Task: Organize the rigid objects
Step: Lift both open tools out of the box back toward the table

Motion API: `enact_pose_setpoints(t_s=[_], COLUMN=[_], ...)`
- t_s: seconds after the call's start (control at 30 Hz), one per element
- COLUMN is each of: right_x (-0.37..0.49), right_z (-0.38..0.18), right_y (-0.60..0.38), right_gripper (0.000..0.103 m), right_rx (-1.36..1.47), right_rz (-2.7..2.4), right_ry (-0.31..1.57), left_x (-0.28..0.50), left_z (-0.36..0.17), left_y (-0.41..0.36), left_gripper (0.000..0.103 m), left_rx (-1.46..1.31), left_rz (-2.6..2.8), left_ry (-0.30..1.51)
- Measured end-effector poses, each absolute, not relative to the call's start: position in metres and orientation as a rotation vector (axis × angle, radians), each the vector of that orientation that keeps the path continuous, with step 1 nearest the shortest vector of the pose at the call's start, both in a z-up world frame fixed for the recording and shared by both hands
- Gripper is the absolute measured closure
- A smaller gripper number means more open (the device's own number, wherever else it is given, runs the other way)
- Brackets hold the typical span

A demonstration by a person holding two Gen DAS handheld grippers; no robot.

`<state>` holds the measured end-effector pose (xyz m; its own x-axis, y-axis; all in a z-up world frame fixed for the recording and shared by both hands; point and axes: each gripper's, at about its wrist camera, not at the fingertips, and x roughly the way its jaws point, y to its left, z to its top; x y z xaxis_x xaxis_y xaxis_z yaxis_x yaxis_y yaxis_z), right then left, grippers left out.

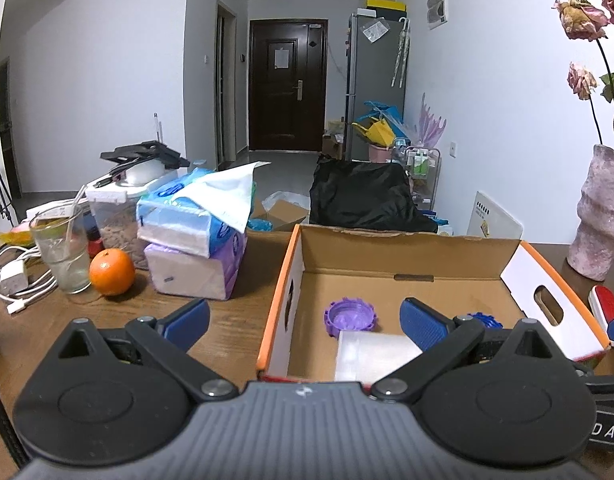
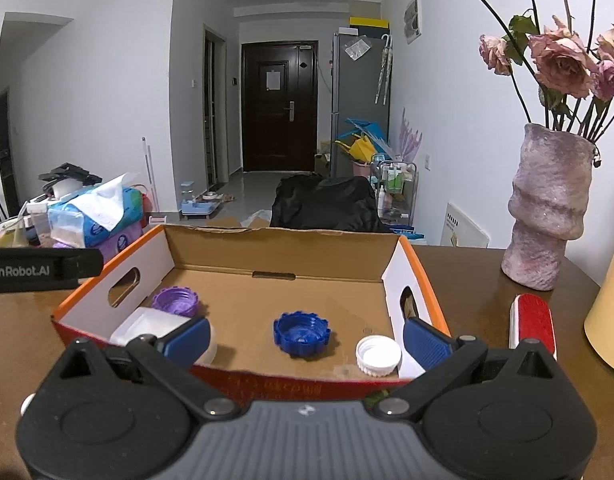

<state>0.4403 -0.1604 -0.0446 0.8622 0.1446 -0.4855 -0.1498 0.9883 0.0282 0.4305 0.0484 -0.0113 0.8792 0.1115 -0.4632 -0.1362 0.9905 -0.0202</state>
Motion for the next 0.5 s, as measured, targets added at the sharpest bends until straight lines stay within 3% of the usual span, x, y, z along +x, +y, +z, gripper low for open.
enact_pose_setpoints(t_s=[0.5], right_x=[0.397], right_z=[-0.053], right_y=[-0.157], right_gripper=[0.0], right_rx=[-0.009], right_rz=[0.182], right_ry=[0.55], left_x=[0.385], left_z=[-0.021], left_y=[0.051], left_gripper=[0.0], left_rx=[-0.04], left_rz=[0.14], left_ry=[0.512])
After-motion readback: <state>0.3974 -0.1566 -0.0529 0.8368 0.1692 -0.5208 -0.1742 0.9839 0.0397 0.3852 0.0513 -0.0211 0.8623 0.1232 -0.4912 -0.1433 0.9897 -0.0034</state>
